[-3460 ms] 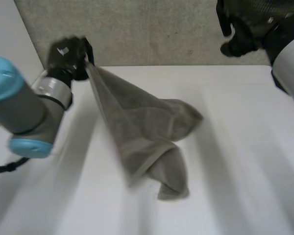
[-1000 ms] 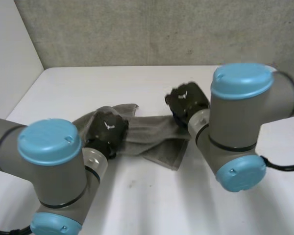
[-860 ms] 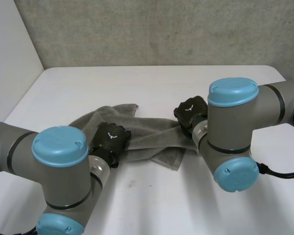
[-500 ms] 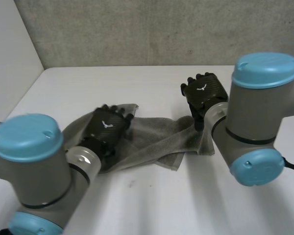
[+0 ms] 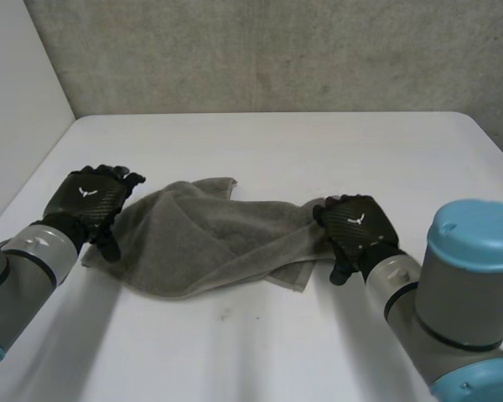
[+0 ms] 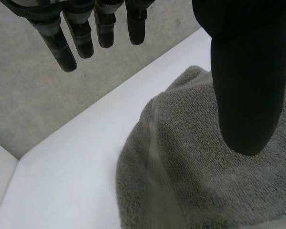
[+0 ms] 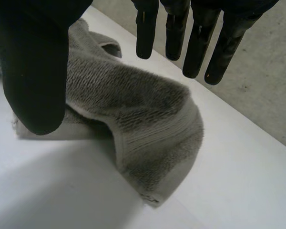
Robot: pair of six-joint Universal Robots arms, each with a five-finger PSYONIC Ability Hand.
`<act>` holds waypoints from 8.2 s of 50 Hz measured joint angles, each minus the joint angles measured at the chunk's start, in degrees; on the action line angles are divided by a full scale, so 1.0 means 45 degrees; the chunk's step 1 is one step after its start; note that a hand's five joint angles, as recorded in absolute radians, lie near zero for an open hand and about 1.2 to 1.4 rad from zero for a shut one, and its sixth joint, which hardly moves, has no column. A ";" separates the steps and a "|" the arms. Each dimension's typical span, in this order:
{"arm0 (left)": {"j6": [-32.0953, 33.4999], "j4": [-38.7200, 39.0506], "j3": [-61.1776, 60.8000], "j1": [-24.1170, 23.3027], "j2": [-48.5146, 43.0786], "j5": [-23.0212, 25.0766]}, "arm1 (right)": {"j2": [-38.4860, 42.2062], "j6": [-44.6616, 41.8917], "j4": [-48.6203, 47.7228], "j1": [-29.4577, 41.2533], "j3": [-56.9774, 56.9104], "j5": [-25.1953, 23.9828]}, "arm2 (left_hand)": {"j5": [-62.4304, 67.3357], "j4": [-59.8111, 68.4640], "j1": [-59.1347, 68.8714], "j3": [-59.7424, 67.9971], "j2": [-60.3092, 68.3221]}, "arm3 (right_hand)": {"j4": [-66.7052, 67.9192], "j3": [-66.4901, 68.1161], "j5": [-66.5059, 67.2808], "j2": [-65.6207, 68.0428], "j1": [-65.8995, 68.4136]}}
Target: Fold the laundry
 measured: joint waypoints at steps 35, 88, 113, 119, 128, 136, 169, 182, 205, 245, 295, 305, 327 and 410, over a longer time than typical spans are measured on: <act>-0.0409 0.0005 -0.0311 0.0198 -0.0214 0.0082 | 0.4136 -0.2979 -0.3159 -0.0005 -0.3526 0.0329 | 0.0000 -0.0019 -0.0001 -0.0001 -0.0017 | 1.0310 1.0148 0.9731 1.0374 0.7926; -0.0234 0.1560 -0.0673 0.0448 -0.2956 0.0970 | 0.2909 -0.2075 0.0761 -0.1570 -0.4644 0.0177 | 0.5119 0.5594 0.5464 0.5638 0.5652 | 1.0312 1.0149 0.9865 1.0374 0.7926; -0.0198 0.1453 -0.0331 0.0391 -0.3425 0.0968 | 0.2940 -0.2076 0.0742 -0.1590 -0.4349 0.0110 | 0.4894 0.5359 0.5283 0.5385 0.5399 | 1.0313 1.0148 0.9888 1.0374 0.7926; -0.0211 0.0604 -0.0393 0.0386 -0.3172 0.0971 | 0.2957 -0.2089 0.0711 -0.1591 -0.4334 0.0109 | 0.4335 0.4802 0.4715 0.4826 0.4833 | 1.0327 1.0148 0.9892 1.0374 0.7926; -0.0219 0.0406 -0.0256 0.0403 -0.3415 0.0958 | 0.3000 -0.2096 0.0673 -0.1580 -0.4302 0.0110 | 0.4457 0.4903 0.4747 0.4913 0.4924 | 1.0372 1.0148 0.9899 1.0374 0.7926; -0.0218 0.1090 0.0152 0.0394 -0.3924 0.0967 | 0.3019 -0.2096 0.0640 -0.1575 -0.4178 0.0112 | 0.6085 0.6570 0.6457 0.6576 0.6607 | 1.0372 1.0148 0.9907 1.0374 0.7926; -0.0193 0.1184 0.0777 0.0418 -0.0193 0.0925 | 0.0462 -0.4066 0.4248 -0.1939 -0.4707 0.0092 | 1.2563 1.3320 1.2335 1.3228 1.3334 | 1.0372 1.0148 0.9913 1.0374 0.7926; 0.1832 -0.4241 0.1550 0.0966 0.4046 0.1058 | -0.3080 -0.7845 1.0696 -0.2213 -0.5307 -0.0521 | 1.2669 1.3356 1.2335 1.3285 1.3353 | 1.0372 1.0148 0.9976 1.0374 0.7926; 0.2699 -0.1416 0.8265 -0.0187 -0.3380 -0.0487 | 0.1872 -0.7319 0.5119 -0.1659 -1.0328 0.0818 | 1.2722 1.3366 1.2335 1.3359 1.3362 | 1.0373 1.0211 1.0099 1.0441 0.7974; 0.1029 0.5050 0.0526 0.0279 -0.4064 -0.0487 | 0.3366 -0.4162 0.2369 -0.2576 -0.3486 -0.2199 | 1.2785 1.3368 1.2335 1.3359 1.3362 | 1.0374 1.0215 1.0173 1.0441 0.8106; 0.1403 0.2649 0.0471 0.0682 -0.0339 -0.0457 | -0.0137 0.0485 0.1623 -0.4316 -0.3084 -0.1316 | 1.2785 1.3368 1.2335 1.3360 1.3362 | 1.0354 1.0204 0.9858 1.0442 0.8248; 0.1491 -0.1209 0.1759 0.0706 0.3541 0.0076 | -0.4063 -0.4187 0.6138 -0.4754 -0.5109 -0.2073 | 1.2785 1.3369 1.2335 1.3360 1.3362 | 1.0355 1.0204 0.9891 1.0443 0.8248; 0.4068 -0.4844 0.4637 0.0740 -0.1754 0.0001 | 0.0276 -0.7836 0.8712 -0.4193 -0.6441 -0.1413 | 1.2785 1.3369 1.2335 1.3359 1.3362 | 1.0356 1.0204 0.9975 1.0442 0.8248; 0.4343 -0.2196 0.0764 0.2114 -0.0666 0.0995 | 0.0131 -0.8855 0.6252 -0.3623 -0.3845 -0.0962 | 1.2891 1.3372 1.2335 1.3360 1.3373 | 1.0376 1.0233 1.0154 1.0455 0.8249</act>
